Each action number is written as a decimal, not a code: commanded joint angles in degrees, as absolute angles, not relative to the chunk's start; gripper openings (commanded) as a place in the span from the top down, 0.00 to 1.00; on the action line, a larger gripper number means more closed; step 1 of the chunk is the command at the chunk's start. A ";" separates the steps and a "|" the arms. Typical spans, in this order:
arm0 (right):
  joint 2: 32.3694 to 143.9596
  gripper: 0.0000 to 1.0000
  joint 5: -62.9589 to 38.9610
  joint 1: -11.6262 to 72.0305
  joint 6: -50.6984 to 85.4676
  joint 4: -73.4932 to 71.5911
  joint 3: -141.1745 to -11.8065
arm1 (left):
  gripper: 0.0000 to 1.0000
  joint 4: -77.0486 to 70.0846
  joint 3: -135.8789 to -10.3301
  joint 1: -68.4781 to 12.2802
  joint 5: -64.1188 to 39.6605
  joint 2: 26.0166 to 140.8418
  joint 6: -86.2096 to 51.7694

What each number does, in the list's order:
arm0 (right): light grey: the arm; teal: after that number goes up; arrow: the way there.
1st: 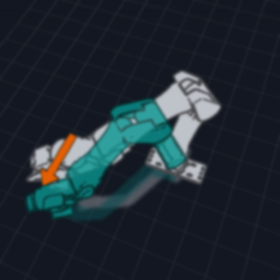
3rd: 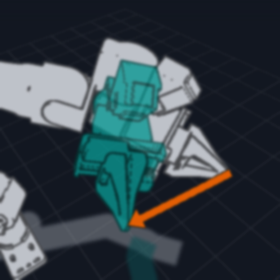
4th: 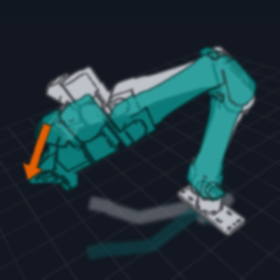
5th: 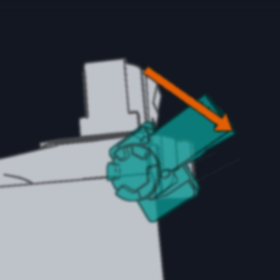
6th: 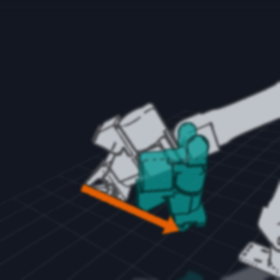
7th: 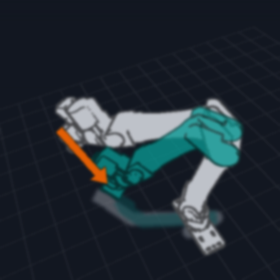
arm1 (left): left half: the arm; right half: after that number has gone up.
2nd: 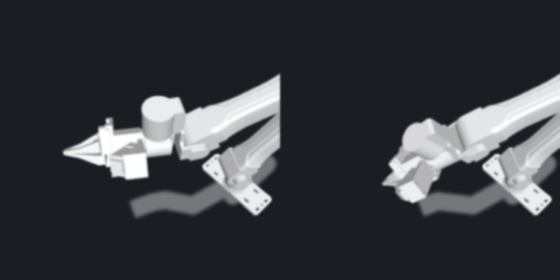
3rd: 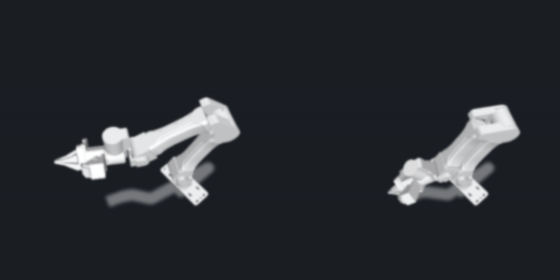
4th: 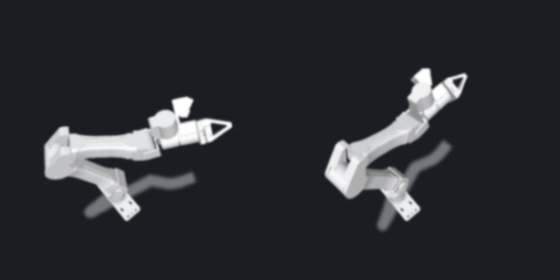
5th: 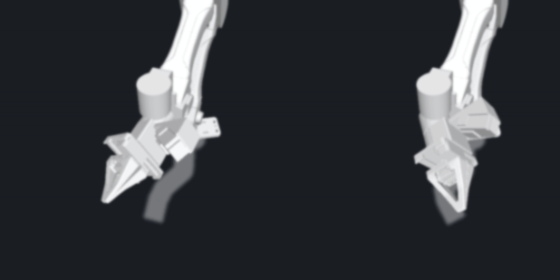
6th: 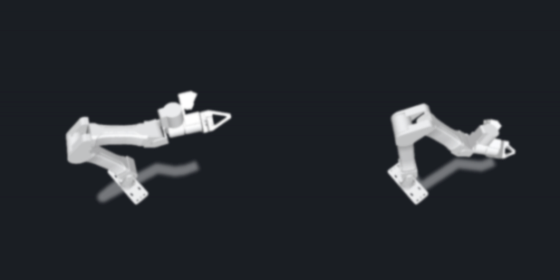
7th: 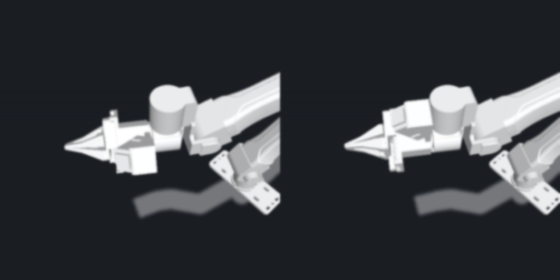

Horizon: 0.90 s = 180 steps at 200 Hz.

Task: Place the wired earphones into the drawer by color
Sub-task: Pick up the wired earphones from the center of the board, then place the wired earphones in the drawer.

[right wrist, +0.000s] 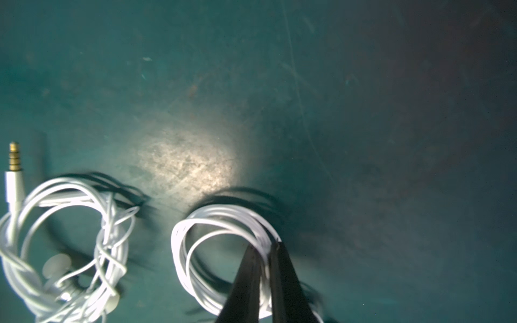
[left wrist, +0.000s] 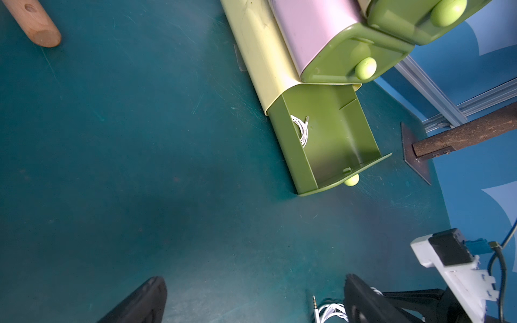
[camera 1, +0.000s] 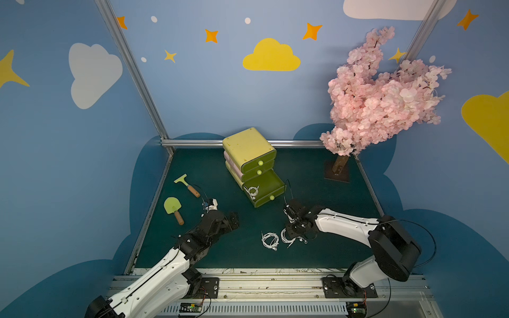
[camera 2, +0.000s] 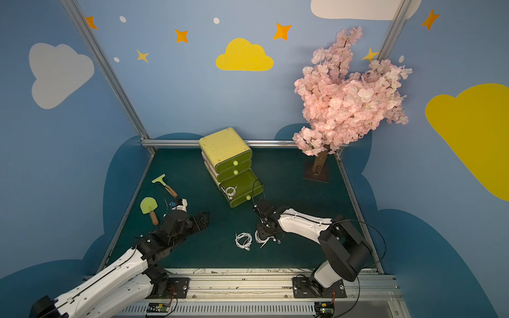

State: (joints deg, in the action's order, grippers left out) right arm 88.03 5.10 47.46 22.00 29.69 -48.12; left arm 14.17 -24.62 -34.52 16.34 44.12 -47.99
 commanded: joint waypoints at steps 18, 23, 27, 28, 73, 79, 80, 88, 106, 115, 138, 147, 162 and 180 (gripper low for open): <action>84.37 0.90 7.94 47.22 19.66 34.63 -51.94 | 0.00 15.15 -24.88 -34.36 17.01 43.38 -47.25; 83.94 0.90 8.14 47.18 19.26 34.86 -52.38 | 0.00 15.18 -24.88 -34.37 17.00 43.40 -47.22; 83.71 0.90 8.29 47.11 19.03 35.09 -52.67 | 0.00 15.15 -24.87 -34.37 17.01 43.33 -47.24; 83.65 0.90 8.28 47.06 19.01 35.13 -52.75 | 0.00 15.14 -24.87 -34.37 16.99 43.33 -47.26; 81.24 0.90 9.05 45.58 15.79 36.12 -57.51 | 0.00 15.26 -24.63 -34.28 16.92 42.81 -47.39; 81.16 0.90 8.97 45.38 15.37 36.11 -58.33 | 0.00 15.28 -24.61 -34.28 16.90 42.74 -47.37; 81.14 0.90 9.01 45.36 15.29 36.07 -58.48 | 0.00 15.29 -24.65 -34.28 16.89 42.68 -47.37; 81.12 0.90 9.22 44.98 14.74 36.03 -59.77 | 0.00 15.36 -24.62 -34.28 16.85 42.63 -47.37; 81.76 0.90 9.16 44.40 13.43 35.70 -62.91 | 0.00 15.44 -24.63 -34.28 16.74 42.41 -47.25; 82.31 0.90 9.17 44.08 12.80 35.42 -64.58 | 0.00 15.40 -24.61 -34.28 16.63 42.36 -47.19; 84.20 0.90 9.23 43.43 11.70 34.56 -68.72 | 0.00 15.64 -24.70 -34.25 16.22 42.19 -47.02; 84.86 0.90 9.14 43.24 11.30 33.80 -70.09 | 0.00 15.65 -24.70 -34.28 16.14 42.09 -47.01; 86.13 0.90 9.48 42.88 11.53 32.00 -71.97 | 0.00 15.70 -24.63 -34.29 15.89 42.10 -46.89; 87.96 0.90 9.10 42.45 11.21 29.68 -74.28 | 0.00 15.77 -24.61 -34.18 15.73 42.19 -46.84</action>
